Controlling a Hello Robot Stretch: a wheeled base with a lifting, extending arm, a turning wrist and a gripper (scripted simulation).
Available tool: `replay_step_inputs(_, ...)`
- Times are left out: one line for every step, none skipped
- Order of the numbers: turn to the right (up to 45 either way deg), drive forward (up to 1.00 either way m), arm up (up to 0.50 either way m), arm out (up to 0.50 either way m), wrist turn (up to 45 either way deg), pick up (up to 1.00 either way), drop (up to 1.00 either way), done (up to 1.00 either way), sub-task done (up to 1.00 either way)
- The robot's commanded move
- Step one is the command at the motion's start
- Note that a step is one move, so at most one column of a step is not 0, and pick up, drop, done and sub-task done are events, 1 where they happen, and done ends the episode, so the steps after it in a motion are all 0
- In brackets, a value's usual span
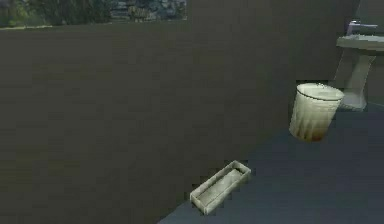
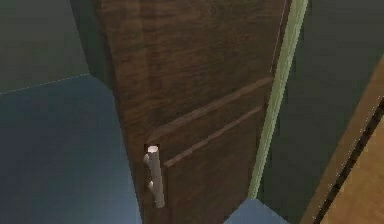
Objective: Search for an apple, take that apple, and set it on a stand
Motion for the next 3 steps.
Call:
replay_step_inputs(0.0, 0.30, 0.00, 0.00, 0.0, 0.00, 0.00, 0.00, 0.00)
replay_step_inputs(45.0, 0.00, 0.00, 0.00, 0.0, 0.00, 0.00, 0.00, 0.00)
replay_step_inputs(0.0, 0.45, 0.00, 0.00, 0.0, 0.00, 0.00, 0.00, 0.00)
